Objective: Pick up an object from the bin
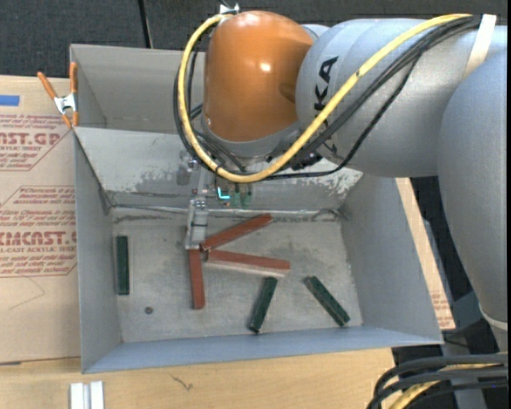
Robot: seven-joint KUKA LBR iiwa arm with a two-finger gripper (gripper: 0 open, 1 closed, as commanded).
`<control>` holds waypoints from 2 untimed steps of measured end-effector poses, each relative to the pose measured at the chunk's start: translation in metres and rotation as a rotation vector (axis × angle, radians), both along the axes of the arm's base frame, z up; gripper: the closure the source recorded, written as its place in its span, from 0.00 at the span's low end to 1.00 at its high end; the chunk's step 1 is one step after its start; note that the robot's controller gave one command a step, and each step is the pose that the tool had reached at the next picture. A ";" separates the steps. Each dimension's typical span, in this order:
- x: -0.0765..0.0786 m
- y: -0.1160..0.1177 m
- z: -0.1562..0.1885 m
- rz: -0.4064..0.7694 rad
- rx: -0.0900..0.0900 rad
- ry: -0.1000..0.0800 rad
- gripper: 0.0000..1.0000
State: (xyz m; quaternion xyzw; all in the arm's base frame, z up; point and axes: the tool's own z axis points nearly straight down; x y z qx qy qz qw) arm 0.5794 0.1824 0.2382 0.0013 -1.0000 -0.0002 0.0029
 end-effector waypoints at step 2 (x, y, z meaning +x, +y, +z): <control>0.000 -0.059 -0.052 -0.013 0.003 -0.012 0.00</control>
Offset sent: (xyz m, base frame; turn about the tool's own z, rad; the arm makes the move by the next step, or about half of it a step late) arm -0.0023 -0.1129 -0.1016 0.0311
